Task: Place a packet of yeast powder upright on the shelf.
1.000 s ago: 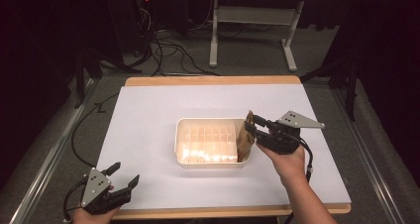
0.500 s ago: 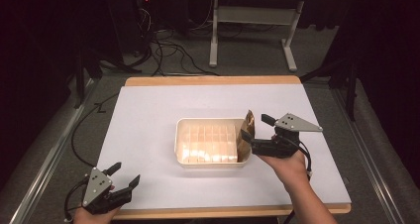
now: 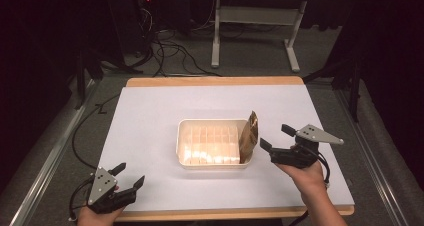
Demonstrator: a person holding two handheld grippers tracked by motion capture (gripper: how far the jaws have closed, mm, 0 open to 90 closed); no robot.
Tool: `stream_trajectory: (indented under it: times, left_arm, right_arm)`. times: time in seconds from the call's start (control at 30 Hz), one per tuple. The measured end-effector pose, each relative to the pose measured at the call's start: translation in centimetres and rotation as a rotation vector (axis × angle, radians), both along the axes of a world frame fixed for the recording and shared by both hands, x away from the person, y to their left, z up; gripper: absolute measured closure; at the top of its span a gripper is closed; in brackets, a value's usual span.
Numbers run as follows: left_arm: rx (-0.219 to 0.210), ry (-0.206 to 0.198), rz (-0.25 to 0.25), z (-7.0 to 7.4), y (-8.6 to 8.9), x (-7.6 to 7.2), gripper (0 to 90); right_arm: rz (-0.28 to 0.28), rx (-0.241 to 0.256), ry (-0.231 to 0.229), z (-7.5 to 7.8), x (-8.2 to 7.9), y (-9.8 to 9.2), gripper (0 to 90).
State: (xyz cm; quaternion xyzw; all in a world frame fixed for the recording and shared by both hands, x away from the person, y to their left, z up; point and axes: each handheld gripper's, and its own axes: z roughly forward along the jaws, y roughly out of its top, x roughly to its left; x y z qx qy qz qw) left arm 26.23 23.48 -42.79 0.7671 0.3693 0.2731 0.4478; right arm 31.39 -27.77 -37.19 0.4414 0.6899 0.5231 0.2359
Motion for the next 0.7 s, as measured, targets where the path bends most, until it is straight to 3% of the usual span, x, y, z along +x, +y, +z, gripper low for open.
stream_trajectory:
  times: [0.23, 0.33, 0.37, 0.43, 0.53, 0.7]
  left_arm:
    - [0.009, 0.015, -0.035, -0.2, -1.1, 0.8, 28.0]
    - [0.027, 0.031, -0.052, -0.4, -1.6, 1.2, 28.0]
    - [0.032, 0.039, -0.060, -0.5, -1.9, 1.3, 27.9]
    - [0.054, 0.045, -0.079, -0.7, -2.4, 1.5, 27.8]
    - [0.079, 0.044, -0.101, -0.8, -3.0, 1.5, 27.6]
    - [0.080, 0.069, -0.087, -1.1, -2.8, 1.7, 27.5]
  right_arm:
    - [-0.089, 0.028, -0.024, -1.7, -2.1, -3.9, 10.4]
    - [-0.140, 0.065, -0.030, -4.0, -3.8, -5.5, 11.0]
    - [-0.152, 0.055, -0.022, -5.3, -4.4, -5.9, 11.1]
    - [-0.116, 0.005, 0.071, -7.0, -4.5, -6.6, 9.0]
    - [-0.150, 0.044, 0.131, -8.0, -4.2, -7.4, 9.9]
    - [-0.143, -0.047, 0.111, -7.9, -3.9, -6.3, 9.9]
